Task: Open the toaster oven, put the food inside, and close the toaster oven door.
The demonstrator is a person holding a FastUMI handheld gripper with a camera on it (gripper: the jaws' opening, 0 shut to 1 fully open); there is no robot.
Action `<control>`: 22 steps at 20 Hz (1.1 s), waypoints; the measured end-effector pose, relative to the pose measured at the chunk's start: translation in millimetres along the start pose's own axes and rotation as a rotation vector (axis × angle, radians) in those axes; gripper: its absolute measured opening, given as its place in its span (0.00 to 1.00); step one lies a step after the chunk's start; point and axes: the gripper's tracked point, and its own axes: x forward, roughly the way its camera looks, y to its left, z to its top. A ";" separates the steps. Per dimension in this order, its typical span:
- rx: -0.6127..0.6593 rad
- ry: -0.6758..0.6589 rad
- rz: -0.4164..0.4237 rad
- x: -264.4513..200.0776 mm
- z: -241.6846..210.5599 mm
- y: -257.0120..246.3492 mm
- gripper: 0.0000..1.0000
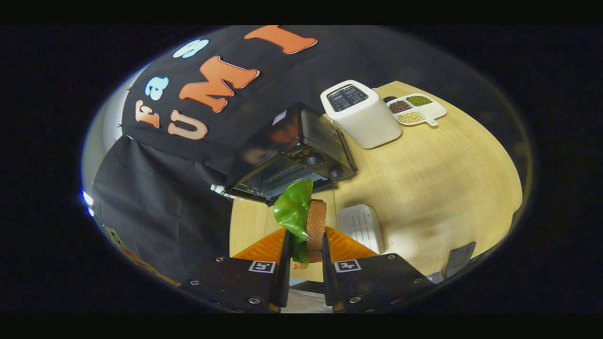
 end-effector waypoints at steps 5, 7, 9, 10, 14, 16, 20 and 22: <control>0.116 -0.113 0.076 33.3 1.6 36.4 0.31; 0.187 -0.169 0.110 49.9 6.0 48.6 0.30; 0.258 -0.219 0.121 67.5 6.5 53.3 0.30; 0.292 -0.242 0.124 74.3 6.6 54.3 0.30; 0.418 -0.310 0.133 107.2 2.3 56.4 0.30; 0.463 -0.343 0.125 124.1 2.6 53.2 0.31; 0.563 -0.434 0.107 159.9 8.7 47.5 0.31; 0.610 -0.464 0.091 181.7 9.0 48.0 0.30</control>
